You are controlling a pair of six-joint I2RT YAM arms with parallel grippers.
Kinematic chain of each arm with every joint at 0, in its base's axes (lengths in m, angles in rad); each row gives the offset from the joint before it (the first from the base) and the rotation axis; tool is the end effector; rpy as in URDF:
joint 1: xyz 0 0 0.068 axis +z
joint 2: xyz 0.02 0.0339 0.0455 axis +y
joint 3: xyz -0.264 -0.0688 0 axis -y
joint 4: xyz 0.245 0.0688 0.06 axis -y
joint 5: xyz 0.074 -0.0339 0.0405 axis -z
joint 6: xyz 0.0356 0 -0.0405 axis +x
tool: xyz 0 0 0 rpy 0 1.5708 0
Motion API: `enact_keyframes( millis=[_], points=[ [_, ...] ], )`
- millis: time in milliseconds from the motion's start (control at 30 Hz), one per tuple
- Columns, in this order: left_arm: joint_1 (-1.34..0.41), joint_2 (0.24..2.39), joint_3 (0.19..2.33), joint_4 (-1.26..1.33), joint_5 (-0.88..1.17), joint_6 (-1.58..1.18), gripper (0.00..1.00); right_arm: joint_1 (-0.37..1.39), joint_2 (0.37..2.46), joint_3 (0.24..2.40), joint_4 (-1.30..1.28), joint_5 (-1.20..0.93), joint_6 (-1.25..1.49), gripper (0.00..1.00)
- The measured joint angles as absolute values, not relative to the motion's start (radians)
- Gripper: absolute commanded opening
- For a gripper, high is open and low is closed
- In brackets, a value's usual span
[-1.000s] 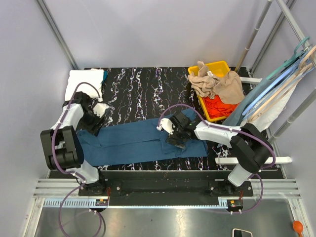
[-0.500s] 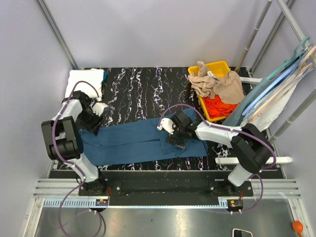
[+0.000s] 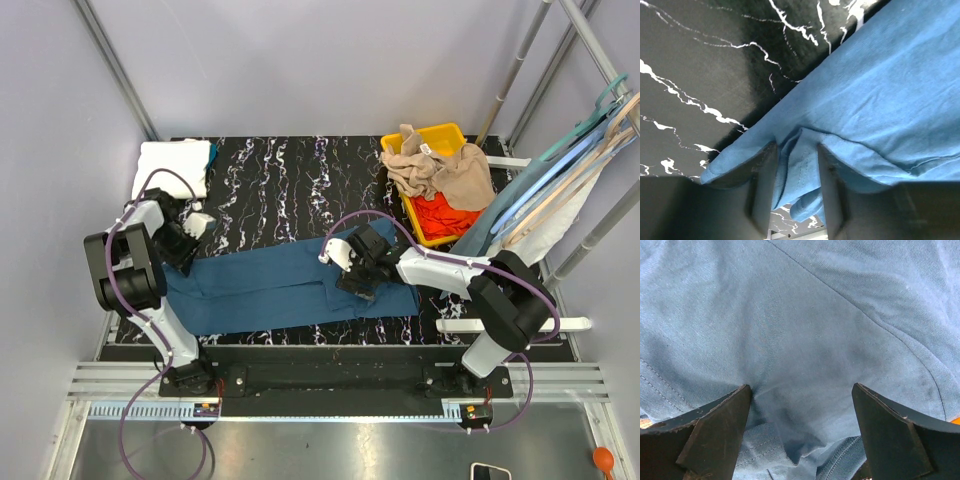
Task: Fold and stack the t-shirts
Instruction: Fold the tshirt
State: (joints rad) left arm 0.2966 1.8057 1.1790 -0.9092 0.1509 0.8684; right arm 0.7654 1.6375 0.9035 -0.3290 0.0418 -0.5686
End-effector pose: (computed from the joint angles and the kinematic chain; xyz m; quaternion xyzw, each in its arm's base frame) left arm 0.3065 0.0881 0.1660 0.2824 0.9562 -0.0534 0.0560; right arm 0.2267 0.2158 0.1616 -0.5945 0.7636 0.0045 0.2519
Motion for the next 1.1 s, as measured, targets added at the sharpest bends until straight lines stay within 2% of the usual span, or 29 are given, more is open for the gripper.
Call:
enact_keyframes(
  millis=[33,400,1100],
  points=[
    [0.298,1.806,1.179,-0.908,0.151,0.868,0.24,0.765,1.637,0.904,-0.329,0.042,-0.569,0.91],
    [0.303,1.787,1.164,-0.893,0.149,0.876,0.02,0.765,1.646,0.903,-0.328,0.042,-0.569,0.9],
    [0.319,1.428,0.932,-0.905,0.106,0.936,0.0,0.765,1.66,0.904,-0.3,0.044,-0.569,0.88]
  ],
)
